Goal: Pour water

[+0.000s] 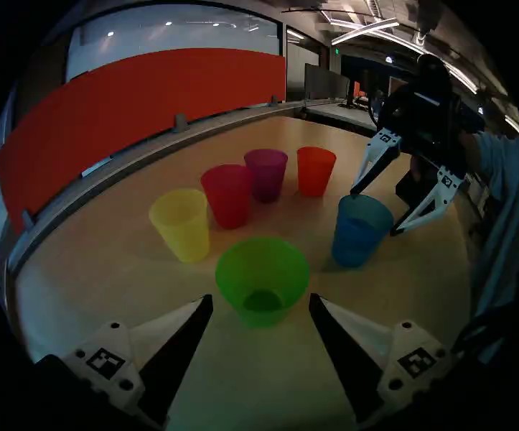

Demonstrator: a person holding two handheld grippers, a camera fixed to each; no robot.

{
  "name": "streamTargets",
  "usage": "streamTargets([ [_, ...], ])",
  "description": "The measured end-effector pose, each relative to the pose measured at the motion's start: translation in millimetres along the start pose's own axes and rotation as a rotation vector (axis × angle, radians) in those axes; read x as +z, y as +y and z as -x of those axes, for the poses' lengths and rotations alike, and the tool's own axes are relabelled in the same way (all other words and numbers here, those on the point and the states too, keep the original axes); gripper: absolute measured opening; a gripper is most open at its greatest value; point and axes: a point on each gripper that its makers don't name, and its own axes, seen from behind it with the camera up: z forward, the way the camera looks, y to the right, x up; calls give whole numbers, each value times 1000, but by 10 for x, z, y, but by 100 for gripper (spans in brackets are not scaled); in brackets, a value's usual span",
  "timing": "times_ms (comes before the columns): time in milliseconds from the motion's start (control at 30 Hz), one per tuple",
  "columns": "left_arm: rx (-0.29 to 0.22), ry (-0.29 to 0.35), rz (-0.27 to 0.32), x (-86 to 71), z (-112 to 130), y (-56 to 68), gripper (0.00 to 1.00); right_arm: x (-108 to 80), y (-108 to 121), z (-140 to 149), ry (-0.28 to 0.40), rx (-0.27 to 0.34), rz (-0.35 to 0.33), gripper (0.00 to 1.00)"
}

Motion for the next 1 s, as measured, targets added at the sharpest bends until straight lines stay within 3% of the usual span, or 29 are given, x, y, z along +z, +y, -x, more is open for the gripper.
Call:
streamTargets([
  [767, 14, 3, 16, 215, -116, -14, 100, 177, -6, -4, -9, -14, -19, 100],
  [1000, 7, -7, 21, 244, -98, -7, 88, 193, -17, -8, -7, -18, -23, 100],
])
